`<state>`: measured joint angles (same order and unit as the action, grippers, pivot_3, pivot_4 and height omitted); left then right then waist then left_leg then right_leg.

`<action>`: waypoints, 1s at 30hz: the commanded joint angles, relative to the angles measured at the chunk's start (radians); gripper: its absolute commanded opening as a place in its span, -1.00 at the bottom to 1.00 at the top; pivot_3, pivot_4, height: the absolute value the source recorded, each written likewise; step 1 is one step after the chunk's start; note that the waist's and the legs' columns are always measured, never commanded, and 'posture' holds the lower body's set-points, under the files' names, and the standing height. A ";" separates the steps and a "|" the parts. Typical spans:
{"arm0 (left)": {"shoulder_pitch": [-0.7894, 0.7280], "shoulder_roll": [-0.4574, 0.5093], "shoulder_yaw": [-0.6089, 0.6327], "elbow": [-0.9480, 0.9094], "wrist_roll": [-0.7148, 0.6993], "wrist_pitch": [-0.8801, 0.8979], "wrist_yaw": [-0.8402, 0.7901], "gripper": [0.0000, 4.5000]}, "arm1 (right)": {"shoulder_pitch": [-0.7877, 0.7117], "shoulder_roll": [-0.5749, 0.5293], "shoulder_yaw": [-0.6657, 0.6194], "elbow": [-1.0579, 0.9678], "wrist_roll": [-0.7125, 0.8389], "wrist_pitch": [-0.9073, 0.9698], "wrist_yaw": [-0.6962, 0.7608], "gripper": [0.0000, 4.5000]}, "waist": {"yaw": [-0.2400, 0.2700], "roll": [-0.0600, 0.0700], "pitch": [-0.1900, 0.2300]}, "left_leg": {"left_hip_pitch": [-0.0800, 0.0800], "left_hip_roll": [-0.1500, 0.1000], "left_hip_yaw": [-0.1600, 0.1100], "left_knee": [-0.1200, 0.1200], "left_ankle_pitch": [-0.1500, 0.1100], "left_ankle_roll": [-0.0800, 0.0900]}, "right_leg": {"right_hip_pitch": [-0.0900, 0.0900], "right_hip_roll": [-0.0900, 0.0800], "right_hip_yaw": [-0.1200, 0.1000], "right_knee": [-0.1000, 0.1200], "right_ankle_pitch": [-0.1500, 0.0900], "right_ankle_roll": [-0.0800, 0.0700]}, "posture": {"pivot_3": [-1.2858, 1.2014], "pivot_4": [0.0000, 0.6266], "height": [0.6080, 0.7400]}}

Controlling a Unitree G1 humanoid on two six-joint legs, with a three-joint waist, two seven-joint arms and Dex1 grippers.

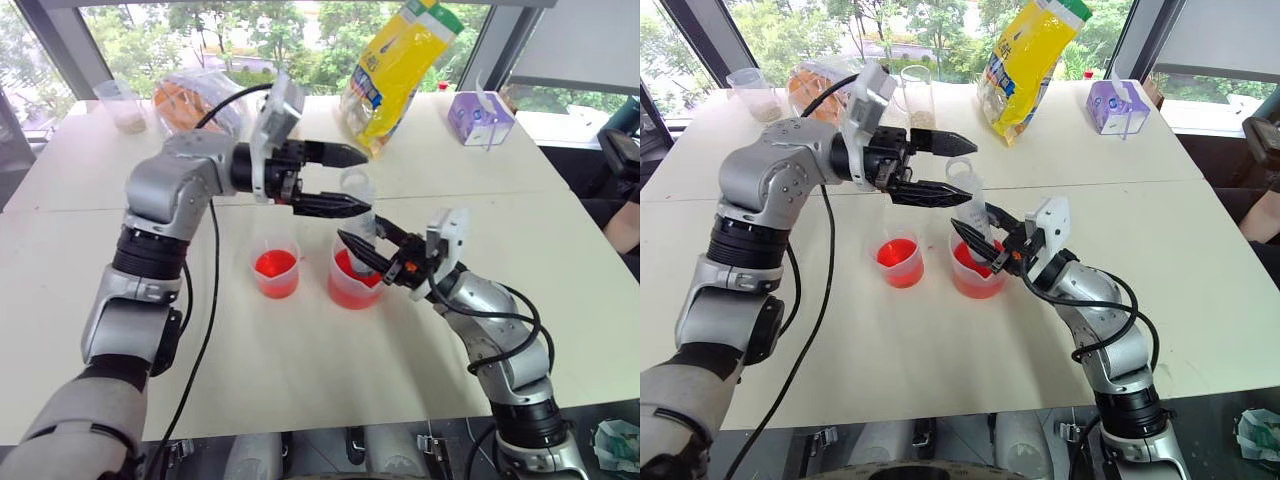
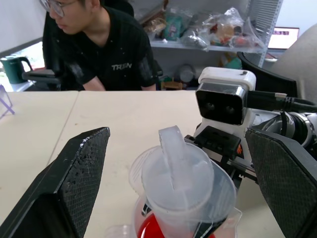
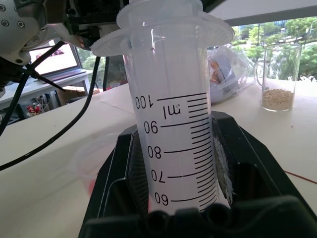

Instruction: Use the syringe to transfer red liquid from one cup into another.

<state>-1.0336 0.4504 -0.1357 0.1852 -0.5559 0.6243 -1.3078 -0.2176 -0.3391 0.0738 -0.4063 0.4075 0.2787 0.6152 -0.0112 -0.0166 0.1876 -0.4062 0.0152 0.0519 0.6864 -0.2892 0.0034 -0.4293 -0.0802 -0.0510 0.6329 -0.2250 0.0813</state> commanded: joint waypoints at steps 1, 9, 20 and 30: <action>-0.009 0.000 0.009 -0.016 0.002 0.003 0.003 0.75 | 0.008 -0.009 0.013 -0.028 -0.007 0.006 0.001 -0.37 | 0.000 0.000 0.000 | 0.000 0.000 0.000 0.000 0.000 0.000 | 0.000 0.000 0.000 0.000 0.000 0.000 | 0.03 -0.52 1.00; -0.010 0.002 0.022 -0.006 -0.004 0.015 0.003 -0.99 | 0.008 -0.018 0.013 -0.032 -0.007 0.010 0.003 -0.37 | 0.001 0.000 0.000 | 0.000 0.000 0.000 0.000 0.000 0.000 | 0.000 0.000 0.000 0.000 0.000 0.000 | 0.03 -0.52 1.00; -0.070 -0.005 0.062 0.024 -0.014 -0.001 0.003 -0.99 | 0.056 -0.075 0.006 -0.055 0.069 0.102 0.050 -0.37 | 0.002 0.000 0.000 | 0.000 0.000 0.000 0.000 0.000 0.000 | 0.000 0.000 0.000 0.000 0.000 0.000 | 0.03 -0.52 1.00; -0.126 -0.002 0.089 0.097 -0.001 -0.037 0.004 -0.99 | 0.087 -0.090 0.014 -0.035 0.085 0.112 0.059 -0.37 | 0.001 0.000 0.000 | 0.000 0.000 0.000 0.000 0.000 0.000 | 0.000 0.000 0.000 0.000 0.000 0.000 | 0.03 -0.52 1.00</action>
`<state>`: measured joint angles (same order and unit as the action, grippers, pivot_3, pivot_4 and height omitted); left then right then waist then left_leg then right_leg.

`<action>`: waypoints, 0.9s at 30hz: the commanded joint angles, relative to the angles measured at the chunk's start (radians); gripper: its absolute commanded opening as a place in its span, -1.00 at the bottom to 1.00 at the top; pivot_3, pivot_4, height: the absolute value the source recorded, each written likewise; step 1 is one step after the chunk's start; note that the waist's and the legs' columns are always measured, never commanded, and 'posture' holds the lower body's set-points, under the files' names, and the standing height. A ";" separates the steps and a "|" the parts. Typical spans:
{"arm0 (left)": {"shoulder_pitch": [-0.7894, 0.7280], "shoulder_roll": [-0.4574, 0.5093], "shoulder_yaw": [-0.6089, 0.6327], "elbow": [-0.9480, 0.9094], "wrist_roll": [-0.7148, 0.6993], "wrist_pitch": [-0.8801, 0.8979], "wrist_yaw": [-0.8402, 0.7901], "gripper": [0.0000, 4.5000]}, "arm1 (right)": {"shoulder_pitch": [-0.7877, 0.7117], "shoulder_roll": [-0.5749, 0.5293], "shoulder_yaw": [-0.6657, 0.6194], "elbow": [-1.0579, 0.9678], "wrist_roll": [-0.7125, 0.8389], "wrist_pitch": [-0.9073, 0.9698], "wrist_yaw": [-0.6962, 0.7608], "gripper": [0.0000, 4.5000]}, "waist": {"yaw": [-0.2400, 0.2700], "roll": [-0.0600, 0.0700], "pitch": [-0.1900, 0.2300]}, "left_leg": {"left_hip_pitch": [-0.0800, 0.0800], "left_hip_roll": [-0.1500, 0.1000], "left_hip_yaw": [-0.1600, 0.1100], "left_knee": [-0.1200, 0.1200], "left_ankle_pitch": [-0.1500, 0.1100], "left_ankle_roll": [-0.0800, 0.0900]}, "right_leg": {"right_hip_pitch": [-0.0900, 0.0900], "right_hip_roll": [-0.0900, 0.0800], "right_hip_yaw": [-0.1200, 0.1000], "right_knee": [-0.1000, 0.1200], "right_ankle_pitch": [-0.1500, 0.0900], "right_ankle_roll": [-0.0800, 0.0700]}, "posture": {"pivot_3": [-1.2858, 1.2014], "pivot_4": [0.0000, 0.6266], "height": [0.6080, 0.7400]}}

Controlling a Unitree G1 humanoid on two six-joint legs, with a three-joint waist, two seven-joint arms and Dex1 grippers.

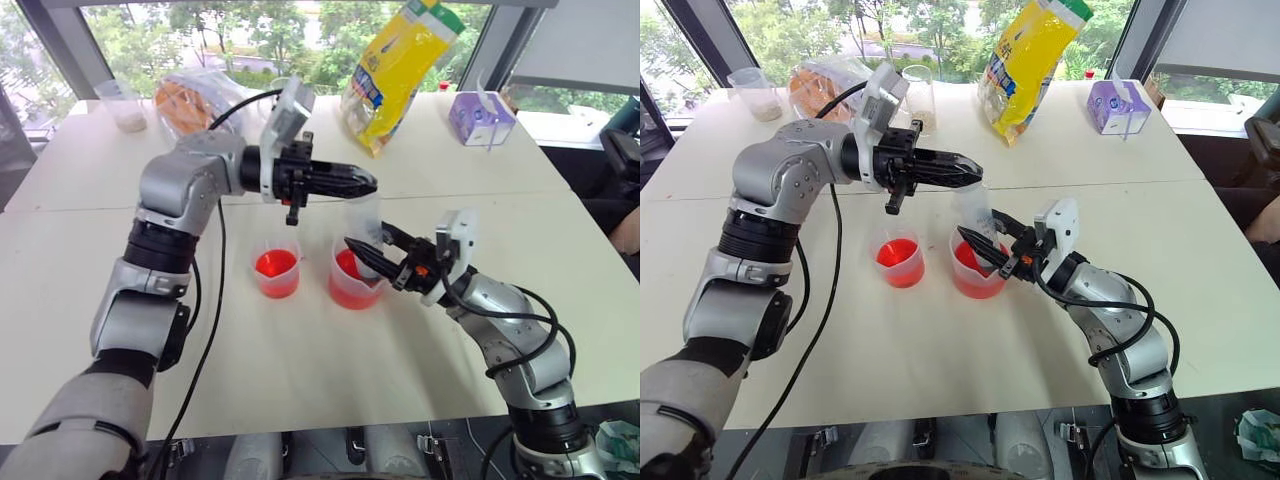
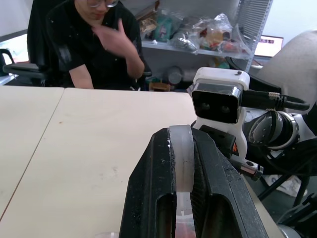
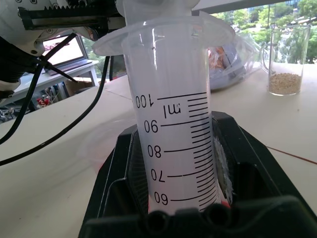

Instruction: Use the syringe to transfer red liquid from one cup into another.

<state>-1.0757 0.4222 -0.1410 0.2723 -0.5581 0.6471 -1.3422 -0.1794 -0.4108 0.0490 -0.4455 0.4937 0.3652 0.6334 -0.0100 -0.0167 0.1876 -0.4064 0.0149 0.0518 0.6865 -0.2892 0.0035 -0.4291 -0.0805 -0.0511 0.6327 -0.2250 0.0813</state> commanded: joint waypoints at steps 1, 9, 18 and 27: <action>-0.088 0.027 0.095 0.015 0.003 -0.063 0.038 -0.99 | 0.050 -0.019 0.040 0.007 -0.001 0.024 0.041 -0.37 | 0.000 0.000 0.000 | 0.000 0.000 0.000 0.000 0.000 0.000 | 0.000 0.000 0.000 0.000 0.000 0.000 | 0.03 -0.52 1.00; -0.091 0.035 0.096 0.018 0.005 -0.068 0.036 -0.99 | 0.036 -0.015 0.040 0.011 0.001 0.024 0.037 -0.37 | 0.000 0.000 0.000 | 0.000 0.000 0.000 0.000 0.000 0.000 | 0.000 0.000 0.000 0.000 0.000 0.000 | 0.03 -0.52 1.00; -0.090 0.037 0.096 0.013 0.006 -0.074 0.038 -0.99 | 0.013 -0.015 0.037 0.003 0.005 0.031 0.033 -0.37 | 0.000 0.000 0.000 | 0.000 0.000 0.000 0.000 0.000 0.000 | 0.000 0.000 0.000 0.000 0.000 0.000 | 0.03 -0.52 1.00; -0.084 0.035 0.089 0.006 0.002 -0.070 0.036 -0.99 | -0.023 -0.013 0.021 -0.014 0.012 0.046 0.023 -0.37 | 0.000 0.000 0.000 | 0.000 0.000 0.000 0.000 0.000 0.000 | 0.000 0.000 0.000 0.000 0.000 0.000 | 0.03 -0.52 1.00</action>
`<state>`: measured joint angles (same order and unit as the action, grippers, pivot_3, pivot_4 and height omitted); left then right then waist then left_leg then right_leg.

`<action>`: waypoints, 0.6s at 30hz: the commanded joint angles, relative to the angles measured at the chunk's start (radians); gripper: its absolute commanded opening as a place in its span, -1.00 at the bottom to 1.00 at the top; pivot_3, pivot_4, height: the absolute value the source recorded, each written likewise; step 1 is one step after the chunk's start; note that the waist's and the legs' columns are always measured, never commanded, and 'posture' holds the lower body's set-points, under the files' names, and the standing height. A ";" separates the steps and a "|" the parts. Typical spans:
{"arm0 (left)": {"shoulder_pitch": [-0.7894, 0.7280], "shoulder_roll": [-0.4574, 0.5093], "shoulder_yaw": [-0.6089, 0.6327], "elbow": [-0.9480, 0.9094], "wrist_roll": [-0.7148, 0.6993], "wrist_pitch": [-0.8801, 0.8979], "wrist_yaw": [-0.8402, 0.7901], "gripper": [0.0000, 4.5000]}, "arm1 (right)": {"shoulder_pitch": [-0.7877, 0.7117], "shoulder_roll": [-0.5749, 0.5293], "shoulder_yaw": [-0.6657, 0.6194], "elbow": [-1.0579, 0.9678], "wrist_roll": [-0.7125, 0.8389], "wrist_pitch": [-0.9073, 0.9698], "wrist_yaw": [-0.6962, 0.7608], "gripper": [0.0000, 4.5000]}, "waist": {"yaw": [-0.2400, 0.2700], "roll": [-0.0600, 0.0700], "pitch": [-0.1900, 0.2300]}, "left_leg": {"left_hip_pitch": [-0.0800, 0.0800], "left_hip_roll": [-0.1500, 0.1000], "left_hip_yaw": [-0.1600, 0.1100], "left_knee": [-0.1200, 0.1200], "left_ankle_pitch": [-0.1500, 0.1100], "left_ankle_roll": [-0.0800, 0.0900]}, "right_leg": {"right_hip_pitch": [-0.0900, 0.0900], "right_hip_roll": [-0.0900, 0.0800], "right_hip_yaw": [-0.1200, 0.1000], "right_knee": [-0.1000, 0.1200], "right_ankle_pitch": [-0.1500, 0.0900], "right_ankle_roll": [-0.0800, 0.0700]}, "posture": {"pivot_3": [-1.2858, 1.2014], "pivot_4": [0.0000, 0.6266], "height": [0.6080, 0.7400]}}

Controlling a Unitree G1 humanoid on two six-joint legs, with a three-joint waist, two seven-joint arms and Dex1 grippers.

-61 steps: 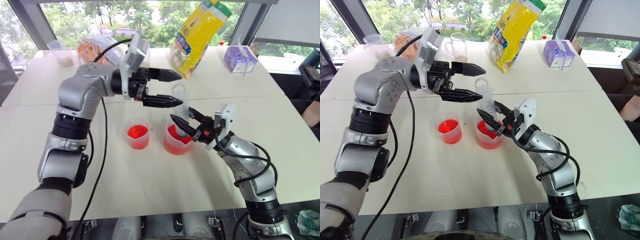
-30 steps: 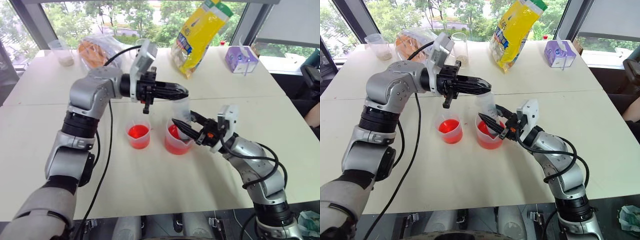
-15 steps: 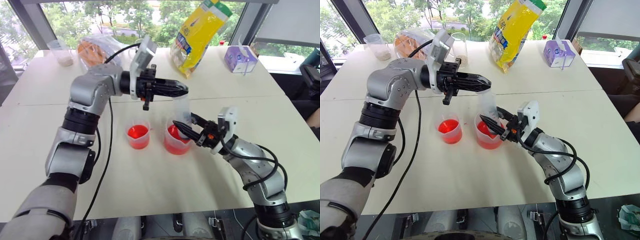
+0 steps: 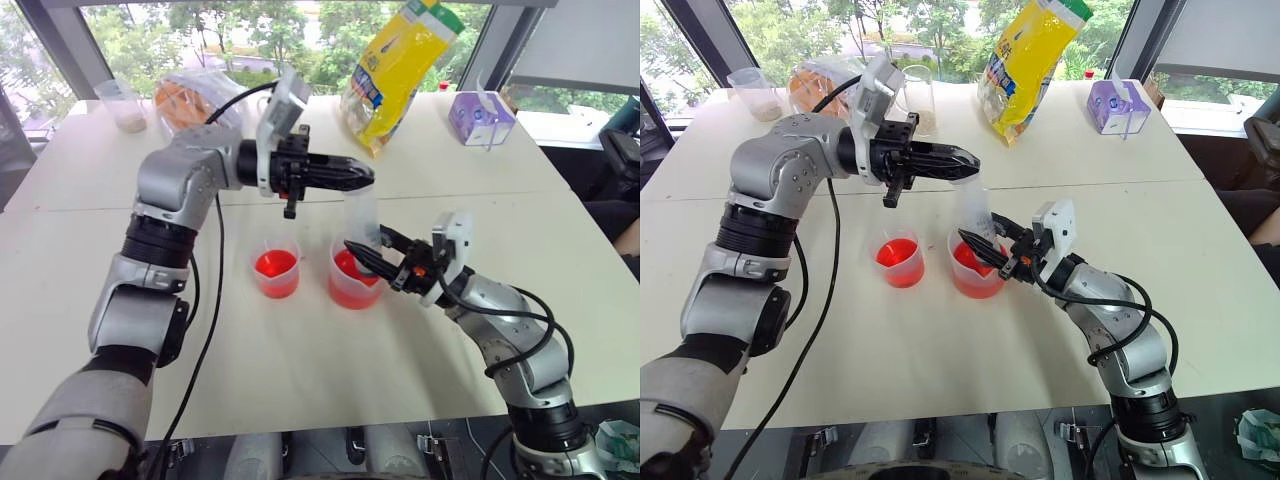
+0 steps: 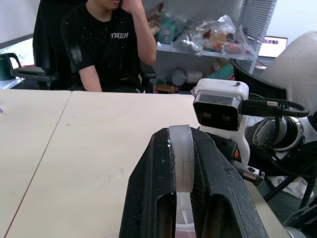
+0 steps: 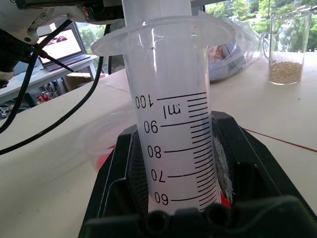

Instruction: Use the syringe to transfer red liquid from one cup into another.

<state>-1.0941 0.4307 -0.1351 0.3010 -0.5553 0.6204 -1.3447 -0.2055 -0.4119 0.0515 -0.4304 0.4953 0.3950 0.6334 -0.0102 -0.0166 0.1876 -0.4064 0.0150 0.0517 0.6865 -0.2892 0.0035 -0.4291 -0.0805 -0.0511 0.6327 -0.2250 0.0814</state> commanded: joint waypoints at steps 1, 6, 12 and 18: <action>-0.063 0.028 0.082 -0.025 -0.002 -0.040 0.035 -0.99 | -0.002 -0.012 0.015 -0.032 0.012 0.018 0.022 -0.37 | 0.000 0.000 0.000 | 0.000 0.000 0.000 0.000 0.000 0.000 | 0.000 0.000 0.000 0.000 0.000 0.000 | 0.03 -0.52 1.00; -0.048 0.033 0.073 -0.042 -0.009 -0.019 0.025 -0.43 | -0.031 -0.013 -0.004 -0.042 0.018 0.027 0.016 -0.37 | -0.002 0.000 0.000 | 0.000 0.000 0.000 0.000 0.000 0.000 | 0.000 0.000 0.000 0.000 0.000 0.000 | 0.03 -0.52 1.00; -0.005 0.063 0.077 -0.091 -0.011 -0.003 0.018 0.90 | -0.088 -0.011 -0.046 -0.060 0.042 0.055 0.000 -0.37 | 0.000 0.000 0.000 | 0.000 0.000 0.000 0.000 0.000 0.000 | 0.000 0.000 0.000 0.000 0.000 0.000 | 0.03 -0.52 1.00; 0.011 0.121 0.155 -0.105 -0.052 0.032 0.041 0.99 | -0.153 -0.009 -0.088 -0.074 0.095 0.093 -0.031 -0.37 | -0.002 0.000 0.000 | 0.000 0.001 0.000 0.000 0.000 0.000 | 0.000 0.000 0.000 0.000 0.000 0.000 | 0.03 -0.52 1.00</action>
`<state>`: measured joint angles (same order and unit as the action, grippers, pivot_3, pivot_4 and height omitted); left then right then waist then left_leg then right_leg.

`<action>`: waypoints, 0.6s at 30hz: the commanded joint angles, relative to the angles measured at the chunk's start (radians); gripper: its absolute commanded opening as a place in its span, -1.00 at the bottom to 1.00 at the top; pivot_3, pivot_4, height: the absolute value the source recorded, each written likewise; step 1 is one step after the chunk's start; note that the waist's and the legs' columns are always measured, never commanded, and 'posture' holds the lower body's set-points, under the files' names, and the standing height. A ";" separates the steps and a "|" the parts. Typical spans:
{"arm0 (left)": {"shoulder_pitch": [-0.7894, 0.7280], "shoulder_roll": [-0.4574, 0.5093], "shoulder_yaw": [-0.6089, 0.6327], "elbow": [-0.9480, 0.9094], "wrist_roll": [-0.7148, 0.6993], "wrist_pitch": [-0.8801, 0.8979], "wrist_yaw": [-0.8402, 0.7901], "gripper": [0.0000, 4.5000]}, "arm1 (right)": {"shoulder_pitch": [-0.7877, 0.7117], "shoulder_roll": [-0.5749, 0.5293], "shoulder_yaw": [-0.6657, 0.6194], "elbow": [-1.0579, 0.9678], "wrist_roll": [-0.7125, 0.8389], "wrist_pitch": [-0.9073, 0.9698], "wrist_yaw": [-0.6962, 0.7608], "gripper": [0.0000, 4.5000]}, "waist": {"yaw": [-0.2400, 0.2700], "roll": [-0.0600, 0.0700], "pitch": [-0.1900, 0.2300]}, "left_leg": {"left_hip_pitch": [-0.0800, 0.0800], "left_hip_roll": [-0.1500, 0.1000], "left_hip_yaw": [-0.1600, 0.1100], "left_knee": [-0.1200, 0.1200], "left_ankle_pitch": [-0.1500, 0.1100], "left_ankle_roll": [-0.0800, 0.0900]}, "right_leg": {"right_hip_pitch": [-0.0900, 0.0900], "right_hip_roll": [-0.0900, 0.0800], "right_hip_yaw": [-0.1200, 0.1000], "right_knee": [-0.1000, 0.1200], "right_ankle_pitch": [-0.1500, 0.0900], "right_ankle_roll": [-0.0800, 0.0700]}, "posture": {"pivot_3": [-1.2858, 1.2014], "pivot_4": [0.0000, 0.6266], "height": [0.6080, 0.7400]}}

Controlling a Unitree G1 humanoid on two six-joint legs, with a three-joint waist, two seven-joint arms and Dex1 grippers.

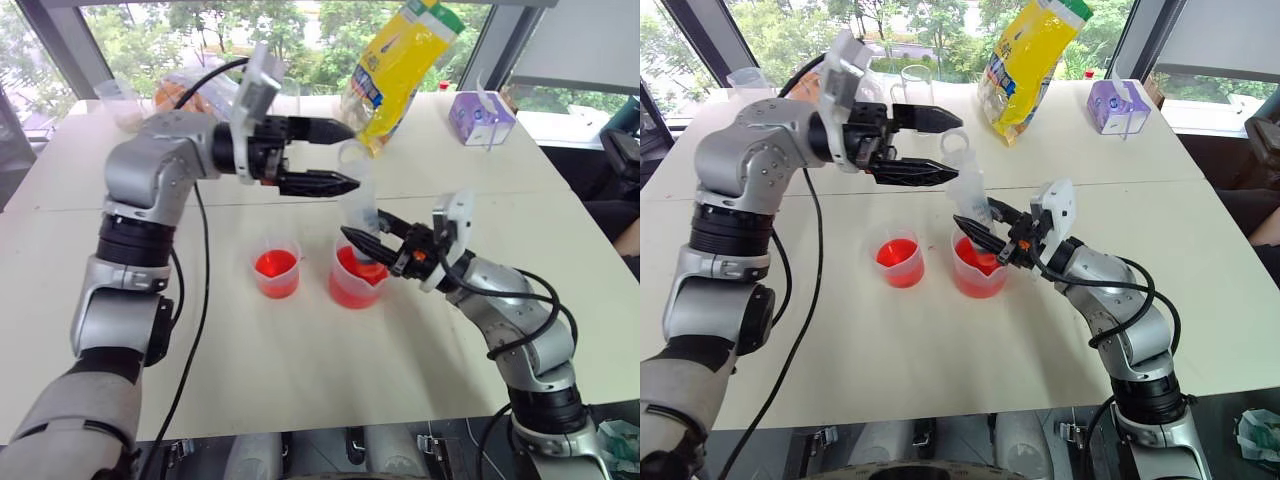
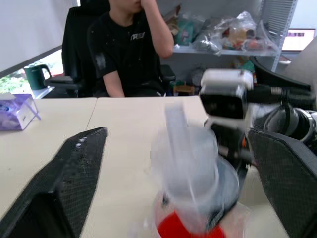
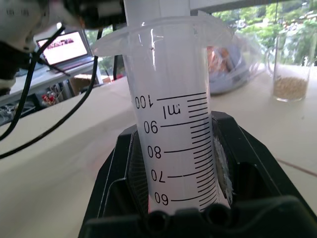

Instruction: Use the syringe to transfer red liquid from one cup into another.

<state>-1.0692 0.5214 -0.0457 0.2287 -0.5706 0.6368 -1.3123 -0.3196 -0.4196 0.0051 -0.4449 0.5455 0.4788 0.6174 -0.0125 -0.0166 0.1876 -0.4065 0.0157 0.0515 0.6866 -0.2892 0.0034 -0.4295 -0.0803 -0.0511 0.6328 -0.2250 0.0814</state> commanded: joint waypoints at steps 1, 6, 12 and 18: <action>-0.015 0.042 0.083 -0.030 -0.048 0.028 0.015 0.99 | -0.055 0.001 -0.049 -0.064 0.059 0.020 -0.022 -0.37 | 0.001 0.000 0.000 | 0.000 0.000 0.000 0.000 0.000 0.000 | 0.000 0.000 0.000 0.000 0.000 0.000 | 0.03 -0.52 1.00; -0.026 0.107 0.177 -0.024 -0.098 0.083 0.057 0.99 | -0.174 0.023 -0.065 -0.078 0.164 0.083 -0.045 -0.37 | 0.000 0.000 0.000 | 0.000 0.001 0.000 0.000 0.000 0.000 | 0.000 0.000 0.000 0.000 0.000 0.000 | 0.03 -0.52 1.00; -0.037 0.175 0.255 -0.048 -0.152 0.139 0.098 0.99 | -0.341 0.122 -0.010 0.027 0.224 0.097 -0.023 -0.37 | 0.000 0.000 0.000 | 0.000 0.001 0.000 0.000 0.000 0.000 | 0.000 0.000 0.000 0.001 0.000 0.000 | 0.03 -0.52 1.00; -0.013 0.231 0.287 -0.113 -0.184 0.174 0.133 0.99 | -0.410 0.214 0.081 0.205 0.152 0.010 0.085 -0.37 | 0.001 0.000 0.000 | -0.001 0.001 0.000 0.000 0.000 0.000 | 0.000 -0.001 0.000 0.001 0.000 0.000 | 0.03 -0.52 1.00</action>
<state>-1.0715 0.7316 0.2012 0.1524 -0.7239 0.7997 -1.1925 -0.7017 -0.2203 0.0783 -0.2585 0.7140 0.5363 0.6696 -0.0117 -0.0165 0.1877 -0.4071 0.0162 0.0517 0.6866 -0.2892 0.0034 -0.4297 -0.0817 -0.0514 0.6332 -0.2249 0.0814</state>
